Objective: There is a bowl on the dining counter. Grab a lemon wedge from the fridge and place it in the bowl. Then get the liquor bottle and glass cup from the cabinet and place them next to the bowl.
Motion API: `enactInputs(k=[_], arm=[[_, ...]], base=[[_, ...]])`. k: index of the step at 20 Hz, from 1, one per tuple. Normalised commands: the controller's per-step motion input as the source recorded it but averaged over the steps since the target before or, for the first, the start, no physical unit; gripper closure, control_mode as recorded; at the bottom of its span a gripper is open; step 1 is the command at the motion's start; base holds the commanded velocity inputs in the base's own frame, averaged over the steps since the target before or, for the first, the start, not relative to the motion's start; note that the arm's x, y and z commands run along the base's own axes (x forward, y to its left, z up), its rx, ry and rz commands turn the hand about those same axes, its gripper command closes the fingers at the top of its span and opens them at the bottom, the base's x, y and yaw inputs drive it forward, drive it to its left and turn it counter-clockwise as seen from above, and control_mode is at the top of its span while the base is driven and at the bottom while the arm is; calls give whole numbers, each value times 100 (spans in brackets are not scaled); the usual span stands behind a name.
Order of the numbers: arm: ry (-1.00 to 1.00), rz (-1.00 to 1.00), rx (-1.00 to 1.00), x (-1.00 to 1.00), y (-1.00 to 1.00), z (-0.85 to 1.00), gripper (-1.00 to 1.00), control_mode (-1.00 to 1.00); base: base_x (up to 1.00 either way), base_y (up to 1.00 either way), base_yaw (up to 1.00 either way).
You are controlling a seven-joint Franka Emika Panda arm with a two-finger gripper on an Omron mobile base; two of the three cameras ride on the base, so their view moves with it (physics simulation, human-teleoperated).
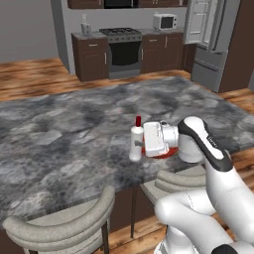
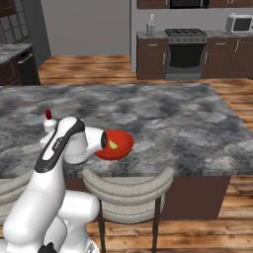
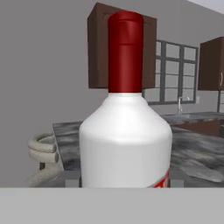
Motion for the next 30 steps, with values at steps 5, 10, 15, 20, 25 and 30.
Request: enactInputs(k=[5, 10, 15, 20, 25, 30], arm=[[-6, 0, -1, 0, 0, -32, 100, -100], [-8, 0, -1, 0, 3, -23, 100, -100], [-4, 0, -2, 5, 12, -25, 100, -100], [0, 0, -1, 22, 5, -22, 100, -100], [1, 0, 0, 14, 0, -33, 100, -100], [0, 0, 0, 12, 0, -31, 100, -100]], base=[[0, 0, 0], [0, 0, 0], [0, 0, 0], [0, 0, 0], [0, 0, 0], [0, 0, 0]])
